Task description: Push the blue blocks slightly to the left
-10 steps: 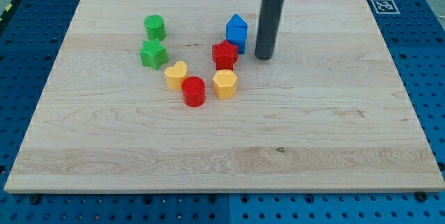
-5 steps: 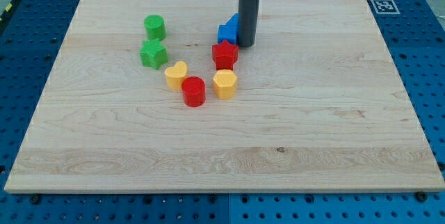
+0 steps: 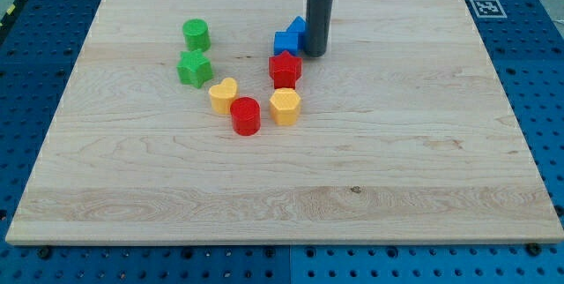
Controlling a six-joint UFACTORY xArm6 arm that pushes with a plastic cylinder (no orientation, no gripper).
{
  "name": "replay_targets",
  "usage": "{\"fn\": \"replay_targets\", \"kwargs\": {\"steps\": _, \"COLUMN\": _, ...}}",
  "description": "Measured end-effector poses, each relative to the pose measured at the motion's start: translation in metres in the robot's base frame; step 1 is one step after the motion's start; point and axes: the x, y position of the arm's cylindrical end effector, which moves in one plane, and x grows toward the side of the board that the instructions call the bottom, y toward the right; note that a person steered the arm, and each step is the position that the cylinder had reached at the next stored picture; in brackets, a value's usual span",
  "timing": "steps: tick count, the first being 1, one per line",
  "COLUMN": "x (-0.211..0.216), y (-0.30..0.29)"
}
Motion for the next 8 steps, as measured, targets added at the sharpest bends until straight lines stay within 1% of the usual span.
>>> {"fn": "replay_targets", "kwargs": {"steps": 1, "x": -0.014, "y": -0.011}}
{"fn": "replay_targets", "kwargs": {"steps": 5, "x": -0.02, "y": -0.016}}
{"fn": "replay_targets", "kwargs": {"steps": 6, "x": -0.011, "y": -0.001}}
{"fn": "replay_targets", "kwargs": {"steps": 8, "x": 0.055, "y": 0.043}}
